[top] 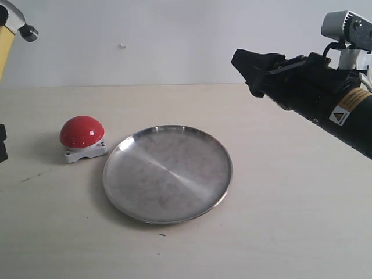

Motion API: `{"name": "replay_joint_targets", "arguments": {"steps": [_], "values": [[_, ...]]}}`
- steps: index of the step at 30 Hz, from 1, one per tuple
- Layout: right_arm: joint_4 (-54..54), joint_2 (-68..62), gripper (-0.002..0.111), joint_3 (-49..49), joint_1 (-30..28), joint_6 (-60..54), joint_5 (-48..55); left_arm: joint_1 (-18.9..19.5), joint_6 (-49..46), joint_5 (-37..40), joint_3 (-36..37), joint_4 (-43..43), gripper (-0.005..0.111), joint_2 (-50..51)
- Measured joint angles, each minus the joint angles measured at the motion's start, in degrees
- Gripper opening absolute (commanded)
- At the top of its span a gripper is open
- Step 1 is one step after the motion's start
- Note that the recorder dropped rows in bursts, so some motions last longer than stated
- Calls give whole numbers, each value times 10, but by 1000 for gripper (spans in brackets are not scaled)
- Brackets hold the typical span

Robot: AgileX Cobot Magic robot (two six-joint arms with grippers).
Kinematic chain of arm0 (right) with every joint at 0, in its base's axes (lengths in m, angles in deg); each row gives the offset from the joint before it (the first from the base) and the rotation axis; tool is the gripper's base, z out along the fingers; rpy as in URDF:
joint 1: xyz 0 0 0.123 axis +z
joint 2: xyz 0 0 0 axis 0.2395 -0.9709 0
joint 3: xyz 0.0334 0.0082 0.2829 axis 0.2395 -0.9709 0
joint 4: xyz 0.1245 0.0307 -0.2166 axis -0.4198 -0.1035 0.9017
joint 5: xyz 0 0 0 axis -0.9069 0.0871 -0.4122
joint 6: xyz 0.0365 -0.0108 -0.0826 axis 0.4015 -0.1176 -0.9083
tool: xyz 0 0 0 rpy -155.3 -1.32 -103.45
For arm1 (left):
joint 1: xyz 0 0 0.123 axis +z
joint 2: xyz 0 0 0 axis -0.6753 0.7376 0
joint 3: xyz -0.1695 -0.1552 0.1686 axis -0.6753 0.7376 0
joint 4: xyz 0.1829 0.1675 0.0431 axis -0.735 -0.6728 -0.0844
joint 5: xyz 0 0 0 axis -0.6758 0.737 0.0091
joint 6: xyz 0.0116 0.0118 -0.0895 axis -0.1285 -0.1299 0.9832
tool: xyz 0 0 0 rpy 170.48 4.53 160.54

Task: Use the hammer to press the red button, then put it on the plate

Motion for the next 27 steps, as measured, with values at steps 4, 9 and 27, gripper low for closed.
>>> {"name": "replay_joint_targets", "arguments": {"steps": [4, 9, 27], "values": [[0, 0, 59, 0, 0, 0, 0, 0, -1, -20, 12, 9, 0, 0], [0, 0, 59, 0, 0, 0, 0, 0, -76, -104, 49, 97, 0, 23], [0, 0, 59, 0, 0, 0, 0, -37, 42, 134, -86, -34, 0, 207]]}}
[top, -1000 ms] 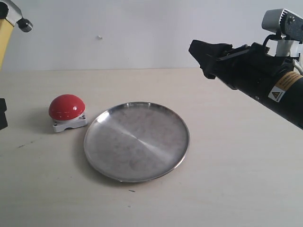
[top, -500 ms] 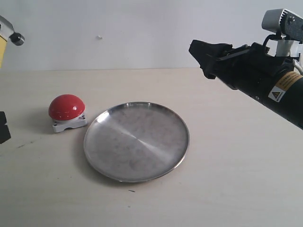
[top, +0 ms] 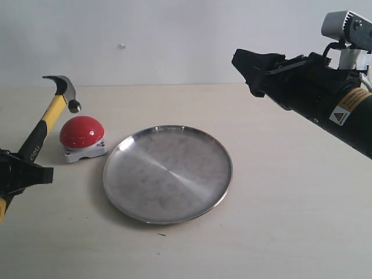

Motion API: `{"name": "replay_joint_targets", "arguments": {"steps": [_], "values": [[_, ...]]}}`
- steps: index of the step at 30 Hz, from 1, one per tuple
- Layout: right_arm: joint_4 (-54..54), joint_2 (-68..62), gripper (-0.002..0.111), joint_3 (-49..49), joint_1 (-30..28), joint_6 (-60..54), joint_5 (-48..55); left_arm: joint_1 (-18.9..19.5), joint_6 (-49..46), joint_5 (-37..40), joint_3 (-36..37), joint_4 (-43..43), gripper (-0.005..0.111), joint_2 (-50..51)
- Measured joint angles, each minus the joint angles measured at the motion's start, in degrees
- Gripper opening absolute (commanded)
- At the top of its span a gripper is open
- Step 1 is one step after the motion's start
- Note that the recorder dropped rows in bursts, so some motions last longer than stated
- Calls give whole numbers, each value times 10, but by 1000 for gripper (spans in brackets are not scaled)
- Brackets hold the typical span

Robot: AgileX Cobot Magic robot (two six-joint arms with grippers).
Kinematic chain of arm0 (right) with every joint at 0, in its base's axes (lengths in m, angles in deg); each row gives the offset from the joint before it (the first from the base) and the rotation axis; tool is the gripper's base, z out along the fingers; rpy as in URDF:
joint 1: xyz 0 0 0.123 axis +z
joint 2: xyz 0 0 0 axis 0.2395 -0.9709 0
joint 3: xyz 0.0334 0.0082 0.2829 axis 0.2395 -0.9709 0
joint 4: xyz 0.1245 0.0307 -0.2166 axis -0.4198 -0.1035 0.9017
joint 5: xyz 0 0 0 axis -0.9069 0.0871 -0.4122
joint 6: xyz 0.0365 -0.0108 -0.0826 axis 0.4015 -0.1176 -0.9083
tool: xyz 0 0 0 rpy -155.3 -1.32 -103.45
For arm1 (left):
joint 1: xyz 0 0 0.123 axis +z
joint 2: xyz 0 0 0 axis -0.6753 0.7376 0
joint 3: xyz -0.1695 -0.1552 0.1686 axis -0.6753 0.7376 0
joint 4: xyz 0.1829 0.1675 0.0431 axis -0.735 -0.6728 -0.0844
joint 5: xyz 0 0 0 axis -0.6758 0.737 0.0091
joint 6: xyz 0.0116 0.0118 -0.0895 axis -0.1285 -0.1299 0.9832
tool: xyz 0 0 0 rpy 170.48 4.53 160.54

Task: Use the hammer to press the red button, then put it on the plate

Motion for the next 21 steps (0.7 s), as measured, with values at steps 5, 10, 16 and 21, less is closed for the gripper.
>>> {"name": "replay_joint_targets", "arguments": {"steps": [5, 10, 16, 21], "values": [[0, 0, 59, 0, 0, 0, 0, 0, 3, 7, 0, 0, 0, 12], [0, 0, 59, 0, 0, 0, 0, 0, 3, 5, 0, 0, 0, 12], [0, 0, 59, 0, 0, 0, 0, 0, -2, -5, -4, -6, 0, -2], [0, 0, 59, 0, 0, 0, 0, 0, -22, 32, -51, -11, 0, -92]]}}
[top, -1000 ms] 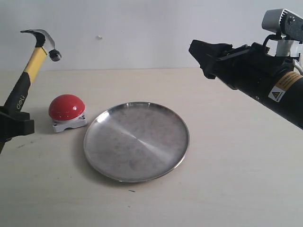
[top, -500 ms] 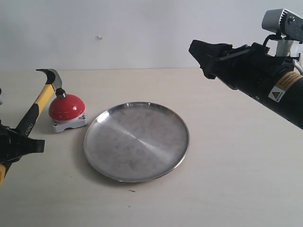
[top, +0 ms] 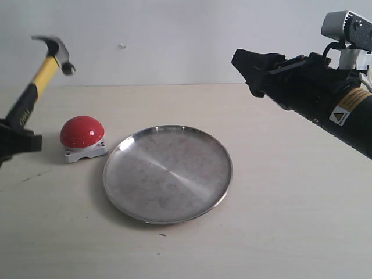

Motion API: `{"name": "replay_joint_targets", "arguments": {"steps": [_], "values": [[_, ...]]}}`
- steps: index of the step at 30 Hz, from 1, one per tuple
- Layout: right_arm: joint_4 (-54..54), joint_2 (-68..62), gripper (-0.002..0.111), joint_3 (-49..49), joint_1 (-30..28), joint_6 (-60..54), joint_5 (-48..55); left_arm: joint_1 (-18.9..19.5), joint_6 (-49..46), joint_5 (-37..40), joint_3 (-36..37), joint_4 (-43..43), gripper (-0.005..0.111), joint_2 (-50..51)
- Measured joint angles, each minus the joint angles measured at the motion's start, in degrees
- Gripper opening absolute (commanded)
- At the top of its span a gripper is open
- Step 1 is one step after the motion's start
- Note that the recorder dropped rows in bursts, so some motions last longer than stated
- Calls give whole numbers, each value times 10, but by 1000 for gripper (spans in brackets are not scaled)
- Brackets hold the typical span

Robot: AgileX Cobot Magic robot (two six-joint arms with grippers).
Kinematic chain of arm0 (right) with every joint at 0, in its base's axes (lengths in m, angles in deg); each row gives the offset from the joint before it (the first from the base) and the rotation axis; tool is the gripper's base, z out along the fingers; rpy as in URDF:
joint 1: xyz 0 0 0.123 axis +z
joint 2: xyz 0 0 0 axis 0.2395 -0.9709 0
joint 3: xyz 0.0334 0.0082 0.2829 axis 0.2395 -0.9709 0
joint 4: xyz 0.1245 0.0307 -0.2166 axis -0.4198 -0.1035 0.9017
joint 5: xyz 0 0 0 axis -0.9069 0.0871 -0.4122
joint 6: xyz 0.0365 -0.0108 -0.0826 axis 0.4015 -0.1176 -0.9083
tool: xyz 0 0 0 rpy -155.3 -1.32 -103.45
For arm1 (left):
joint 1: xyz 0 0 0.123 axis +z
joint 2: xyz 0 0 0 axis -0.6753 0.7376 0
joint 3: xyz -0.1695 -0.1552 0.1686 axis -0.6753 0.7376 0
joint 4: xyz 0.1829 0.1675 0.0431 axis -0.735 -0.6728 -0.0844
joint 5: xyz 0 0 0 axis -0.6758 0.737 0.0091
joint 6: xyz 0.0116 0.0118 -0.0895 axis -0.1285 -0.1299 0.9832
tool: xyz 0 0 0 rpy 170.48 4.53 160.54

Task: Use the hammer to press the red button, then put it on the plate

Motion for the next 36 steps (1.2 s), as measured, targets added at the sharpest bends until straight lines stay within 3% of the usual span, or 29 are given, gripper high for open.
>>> {"name": "replay_joint_targets", "arguments": {"steps": [9, 14, 20, 30, 36], "values": [[0, 0, 59, 0, 0, 0, 0, 0, -23, 17, -62, -2, 0, -191], [0, 0, 59, 0, 0, 0, 0, 0, -22, 28, -59, -2, 0, -217], [0, 0, 59, 0, 0, 0, 0, 0, -22, 25, -25, -2, 0, -124], [0, 0, 59, 0, 0, 0, 0, 0, 22, -32, 57, -1, 0, 150], [0, 0, 59, 0, 0, 0, 0, 0, 24, -38, 38, -1, 0, 134]]}}
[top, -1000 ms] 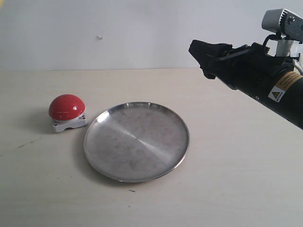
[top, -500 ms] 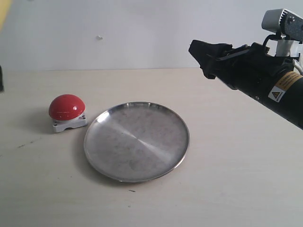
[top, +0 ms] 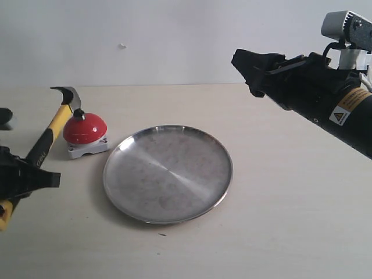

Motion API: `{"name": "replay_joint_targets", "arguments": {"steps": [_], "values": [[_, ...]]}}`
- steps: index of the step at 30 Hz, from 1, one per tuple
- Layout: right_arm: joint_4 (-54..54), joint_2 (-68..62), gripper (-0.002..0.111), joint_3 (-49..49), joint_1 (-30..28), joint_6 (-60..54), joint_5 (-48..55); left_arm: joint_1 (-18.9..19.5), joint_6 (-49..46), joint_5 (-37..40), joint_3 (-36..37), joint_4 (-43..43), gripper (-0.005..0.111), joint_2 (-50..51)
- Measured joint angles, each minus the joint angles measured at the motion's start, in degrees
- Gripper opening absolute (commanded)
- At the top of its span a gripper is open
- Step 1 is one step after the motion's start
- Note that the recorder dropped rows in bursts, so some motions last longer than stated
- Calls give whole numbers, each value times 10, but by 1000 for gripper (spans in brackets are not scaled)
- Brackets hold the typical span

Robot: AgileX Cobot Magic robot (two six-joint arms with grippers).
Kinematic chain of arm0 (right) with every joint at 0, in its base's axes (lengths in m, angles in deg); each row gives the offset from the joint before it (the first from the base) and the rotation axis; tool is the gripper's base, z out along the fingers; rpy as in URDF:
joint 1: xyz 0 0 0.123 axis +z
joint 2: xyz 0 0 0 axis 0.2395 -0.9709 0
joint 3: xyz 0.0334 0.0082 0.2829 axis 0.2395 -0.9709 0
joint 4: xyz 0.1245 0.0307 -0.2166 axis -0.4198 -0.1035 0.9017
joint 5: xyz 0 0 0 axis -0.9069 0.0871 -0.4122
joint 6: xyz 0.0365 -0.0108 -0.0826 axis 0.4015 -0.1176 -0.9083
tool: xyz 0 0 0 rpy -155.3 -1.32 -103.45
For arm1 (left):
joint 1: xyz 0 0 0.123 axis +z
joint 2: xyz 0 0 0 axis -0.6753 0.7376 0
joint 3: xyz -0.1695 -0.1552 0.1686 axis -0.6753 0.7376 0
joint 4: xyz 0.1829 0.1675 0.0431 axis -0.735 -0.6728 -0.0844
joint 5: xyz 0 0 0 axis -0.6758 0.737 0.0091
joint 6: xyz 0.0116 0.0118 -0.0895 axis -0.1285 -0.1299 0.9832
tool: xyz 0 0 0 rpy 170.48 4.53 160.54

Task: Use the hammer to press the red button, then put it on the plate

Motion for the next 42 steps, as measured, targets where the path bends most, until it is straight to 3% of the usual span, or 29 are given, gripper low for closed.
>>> {"name": "replay_joint_targets", "arguments": {"steps": [10, 16, 25, 30, 33, 37, 42], "values": [[0, 0, 59, 0, 0, 0, 0, 0, 0, 57, -1, 0, 0, -234], [0, 0, 59, 0, 0, 0, 0, 0, 1, 76, 9, 0, 0, -315], [0, 0, 59, 0, 0, 0, 0, -7, 5, 69, 10, 1, 0, -310], [0, 0, 59, 0, 0, 0, 0, -64, 8, 46, 10, 2, 0, -250], [0, 0, 59, 0, 0, 0, 0, -118, 25, 6, 12, 2, 0, -208], [0, 0, 59, 0, 0, 0, 0, -172, 73, -104, 14, 1, 0, -150], [0, 0, 59, 0, 0, 0, 0, -198, 179, -280, 14, -69, 0, -88]]}}
